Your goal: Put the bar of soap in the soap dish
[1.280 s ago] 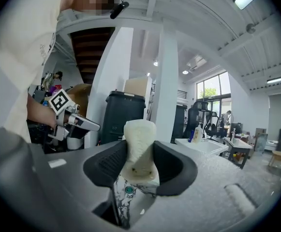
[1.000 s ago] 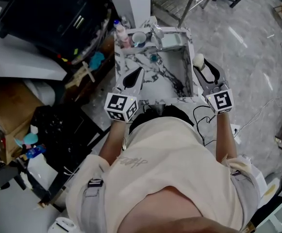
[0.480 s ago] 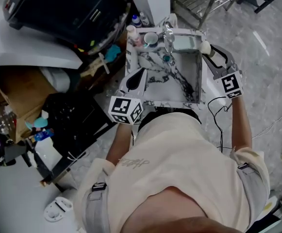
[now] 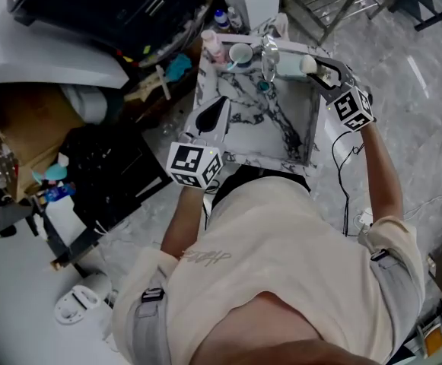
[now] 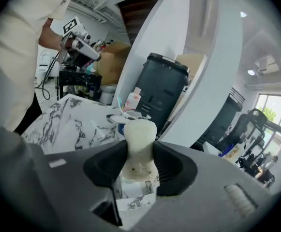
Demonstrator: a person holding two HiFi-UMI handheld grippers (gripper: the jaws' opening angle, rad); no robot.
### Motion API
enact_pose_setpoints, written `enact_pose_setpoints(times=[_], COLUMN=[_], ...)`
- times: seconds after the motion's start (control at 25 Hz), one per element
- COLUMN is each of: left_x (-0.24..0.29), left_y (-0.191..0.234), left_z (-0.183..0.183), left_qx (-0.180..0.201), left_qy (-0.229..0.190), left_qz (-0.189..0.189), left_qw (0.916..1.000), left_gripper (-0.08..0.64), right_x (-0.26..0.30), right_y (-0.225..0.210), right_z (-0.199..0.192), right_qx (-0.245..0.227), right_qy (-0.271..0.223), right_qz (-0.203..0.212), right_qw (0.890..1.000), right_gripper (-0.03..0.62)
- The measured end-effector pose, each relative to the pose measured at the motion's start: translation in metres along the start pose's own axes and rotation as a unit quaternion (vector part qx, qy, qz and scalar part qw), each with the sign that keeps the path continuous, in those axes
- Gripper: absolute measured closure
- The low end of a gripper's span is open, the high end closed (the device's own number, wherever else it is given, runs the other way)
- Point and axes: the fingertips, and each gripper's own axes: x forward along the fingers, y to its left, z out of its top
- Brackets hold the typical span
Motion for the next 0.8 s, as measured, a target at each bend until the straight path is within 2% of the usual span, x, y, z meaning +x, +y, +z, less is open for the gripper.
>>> enact_pose_setpoints(times=[0.28,0.48,0.8], left_x=[-0.017,-0.031,-0.046], left_y=[0.018,0.028,0.039], left_z=[-0.004,-0.008,-0.020], left_qx=[-0.013,-0.019,-0.039], left_qy=[0.002,0.004,0.013], left_qz=[0.039,0.061,0.082], left_qw=[0.9992,0.9979,0.9958], left_gripper=[0.544,0.545,0.545], right_x=[0.059,0.088,0.116], right_y=[0.004,0.021,0.039], right_z=[-0.032,-0.062,-0.084], right_qx=[-0.066,-0.124,-0.122], right_qy=[0.067,0.121,0.172], right_qz=[0.076,0.137,0.202], right_qw=[0.993,0.975,0.956], right_gripper=[0.413,0.413,0.414])
